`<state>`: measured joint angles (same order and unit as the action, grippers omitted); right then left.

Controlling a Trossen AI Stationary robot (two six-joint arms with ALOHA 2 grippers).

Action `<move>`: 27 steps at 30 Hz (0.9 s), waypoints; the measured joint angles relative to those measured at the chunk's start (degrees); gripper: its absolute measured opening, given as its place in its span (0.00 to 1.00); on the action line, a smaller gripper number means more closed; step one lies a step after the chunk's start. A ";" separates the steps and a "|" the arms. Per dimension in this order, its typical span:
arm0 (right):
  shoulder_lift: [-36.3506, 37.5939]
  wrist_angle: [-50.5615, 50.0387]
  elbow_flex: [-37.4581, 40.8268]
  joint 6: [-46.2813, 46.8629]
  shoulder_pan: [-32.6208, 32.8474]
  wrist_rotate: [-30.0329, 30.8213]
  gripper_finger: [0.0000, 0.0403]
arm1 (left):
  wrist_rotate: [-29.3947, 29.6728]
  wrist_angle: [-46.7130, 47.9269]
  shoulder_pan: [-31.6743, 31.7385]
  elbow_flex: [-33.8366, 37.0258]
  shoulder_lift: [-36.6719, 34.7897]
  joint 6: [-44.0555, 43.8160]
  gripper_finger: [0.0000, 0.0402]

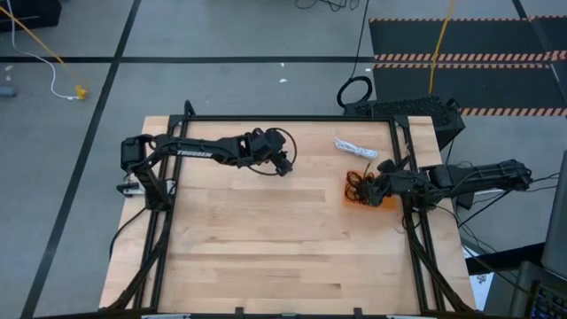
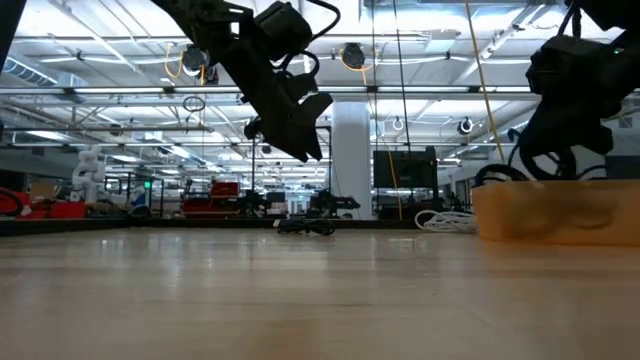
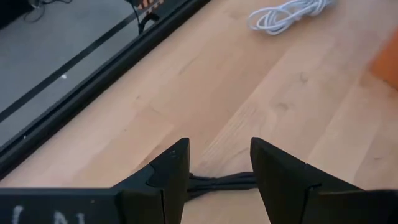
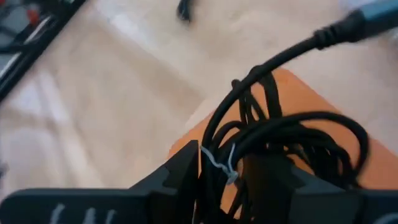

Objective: Pick and place USB-C Cables
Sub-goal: Put the bottom black charger cable into the orange bin

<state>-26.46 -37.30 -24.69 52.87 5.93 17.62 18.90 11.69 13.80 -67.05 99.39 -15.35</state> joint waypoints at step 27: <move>-0.37 -13.44 -5.28 0.05 0.13 -12.48 0.19 | -7.87 1.77 -0.11 0.00 0.00 1.72 0.43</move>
<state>-26.83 -50.74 -29.97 52.92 6.07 5.14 11.02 13.46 13.69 -67.05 99.39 -13.63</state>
